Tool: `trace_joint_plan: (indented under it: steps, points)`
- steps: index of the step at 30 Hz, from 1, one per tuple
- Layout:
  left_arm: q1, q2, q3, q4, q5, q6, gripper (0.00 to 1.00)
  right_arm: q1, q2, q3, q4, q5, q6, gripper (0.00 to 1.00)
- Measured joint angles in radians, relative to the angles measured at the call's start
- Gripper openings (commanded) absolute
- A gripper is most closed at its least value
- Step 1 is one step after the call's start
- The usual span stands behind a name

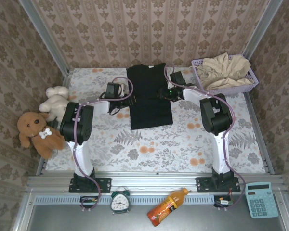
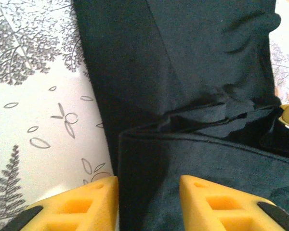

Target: Fold and stack the mixed laundry pile

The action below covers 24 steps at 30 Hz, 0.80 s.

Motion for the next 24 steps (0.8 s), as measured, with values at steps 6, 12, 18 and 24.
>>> trace_joint_plan:
  steps: [6, 12, 18, 24]
  points:
    - [0.000, 0.000, 0.000, 0.016, 0.019, 0.011, 0.00, -0.001, 0.010, 0.001, 0.012, -0.024, 0.027, 0.00]
    - [0.000, -0.017, -0.001, 0.014, 0.028, 0.000, 0.00, -0.011, -0.037, -0.054, 0.019, -0.022, 0.039, 0.00]
    - [0.000, -0.106, -0.002, 0.008, 0.059, 0.004, 0.03, -0.020, -0.184, -0.124, 0.011, 0.013, 0.037, 0.00]
    - [-0.001, -0.098, 0.014, -0.001, 0.066, 0.013, 0.24, -0.031, -0.217, -0.124, 0.020, 0.015, 0.038, 0.45]
